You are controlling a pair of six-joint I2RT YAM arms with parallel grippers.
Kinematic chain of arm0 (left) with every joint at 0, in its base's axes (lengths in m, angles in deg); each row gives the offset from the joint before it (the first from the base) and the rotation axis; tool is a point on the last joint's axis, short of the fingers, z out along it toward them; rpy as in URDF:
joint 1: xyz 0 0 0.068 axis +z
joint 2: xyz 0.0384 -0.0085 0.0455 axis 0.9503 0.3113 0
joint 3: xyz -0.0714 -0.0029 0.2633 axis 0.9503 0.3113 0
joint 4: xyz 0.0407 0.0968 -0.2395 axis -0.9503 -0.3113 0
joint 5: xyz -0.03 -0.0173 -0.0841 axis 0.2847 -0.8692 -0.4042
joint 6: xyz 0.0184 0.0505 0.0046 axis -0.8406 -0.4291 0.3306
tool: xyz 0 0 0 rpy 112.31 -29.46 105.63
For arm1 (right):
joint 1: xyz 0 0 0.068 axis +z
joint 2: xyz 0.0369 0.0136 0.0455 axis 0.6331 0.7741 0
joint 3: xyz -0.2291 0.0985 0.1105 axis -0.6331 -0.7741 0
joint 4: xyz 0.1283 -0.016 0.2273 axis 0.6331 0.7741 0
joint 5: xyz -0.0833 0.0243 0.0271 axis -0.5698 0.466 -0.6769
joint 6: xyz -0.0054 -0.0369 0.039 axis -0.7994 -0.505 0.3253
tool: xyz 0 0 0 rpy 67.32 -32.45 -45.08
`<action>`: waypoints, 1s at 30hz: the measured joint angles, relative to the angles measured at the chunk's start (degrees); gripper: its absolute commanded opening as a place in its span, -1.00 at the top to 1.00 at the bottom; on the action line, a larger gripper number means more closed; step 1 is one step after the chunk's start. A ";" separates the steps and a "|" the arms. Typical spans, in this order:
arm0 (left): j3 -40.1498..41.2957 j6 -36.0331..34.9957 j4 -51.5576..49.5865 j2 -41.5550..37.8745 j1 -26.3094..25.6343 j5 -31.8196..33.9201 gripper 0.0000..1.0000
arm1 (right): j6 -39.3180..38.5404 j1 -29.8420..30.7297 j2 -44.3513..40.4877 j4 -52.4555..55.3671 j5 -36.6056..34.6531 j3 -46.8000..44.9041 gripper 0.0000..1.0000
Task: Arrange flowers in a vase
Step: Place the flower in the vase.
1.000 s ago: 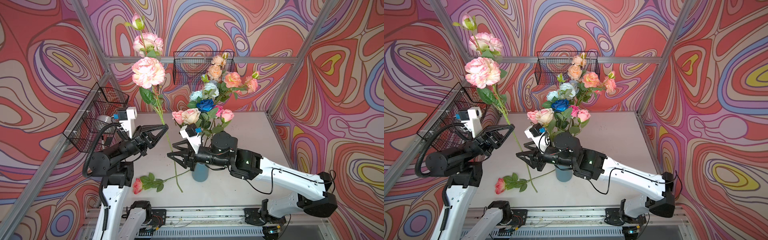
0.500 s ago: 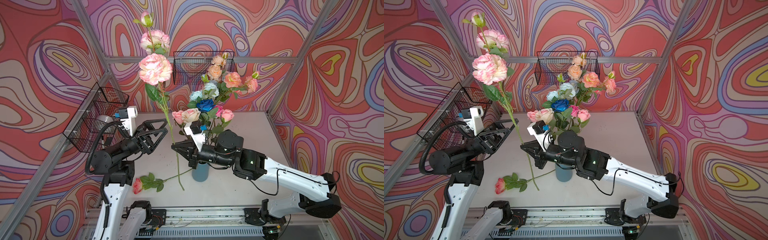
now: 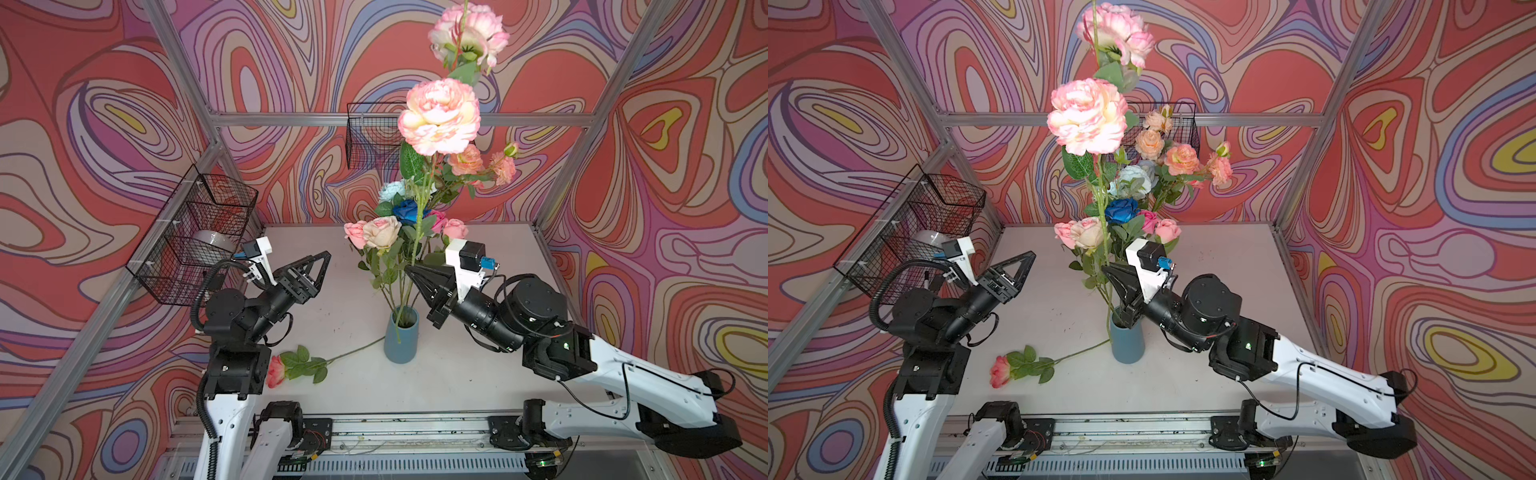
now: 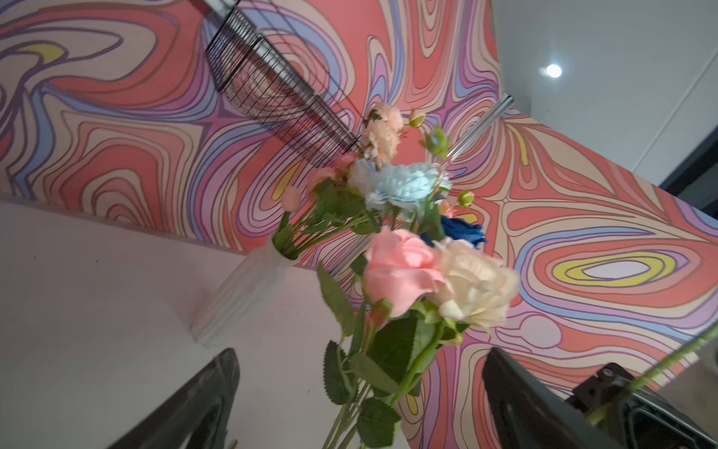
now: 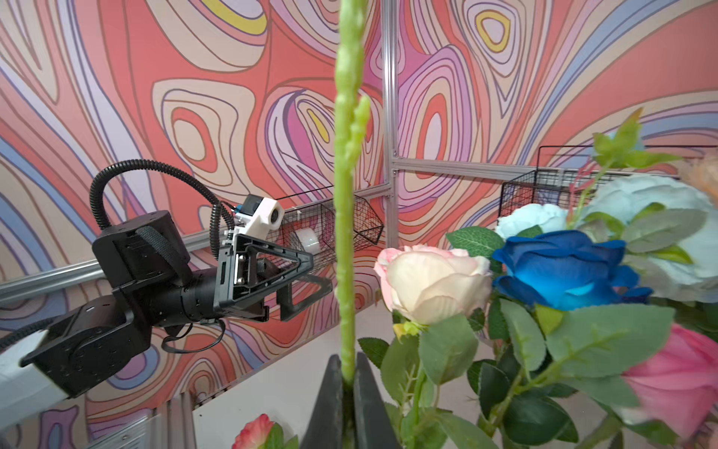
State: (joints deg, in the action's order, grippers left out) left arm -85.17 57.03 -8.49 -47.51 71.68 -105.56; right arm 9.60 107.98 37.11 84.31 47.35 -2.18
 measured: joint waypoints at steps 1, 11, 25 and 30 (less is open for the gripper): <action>0.94 -0.04 -0.92 0.24 0.00 0.48 -1.00 | -1.25 0.00 0.04 -1.22 -0.94 -0.92 1.00; 2.67 -0.85 -3.34 0.46 0.00 1.88 -0.99 | -10.38 0.00 0.07 -14.49 -8.50 -11.58 1.00; 6.29 2.19 -0.96 2.80 0.00 0.96 -0.99 | -7.65 0.00 -1.01 -17.66 -11.96 -18.86 1.00; 6.54 2.75 -0.35 3.10 0.00 0.74 -1.00 | -0.83 0.00 -1.38 -13.51 -13.11 -23.04 0.89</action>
State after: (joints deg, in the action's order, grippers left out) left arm -78.63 59.78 -8.84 -44.41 71.68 -104.82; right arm 8.77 107.98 35.74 70.81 34.23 -25.21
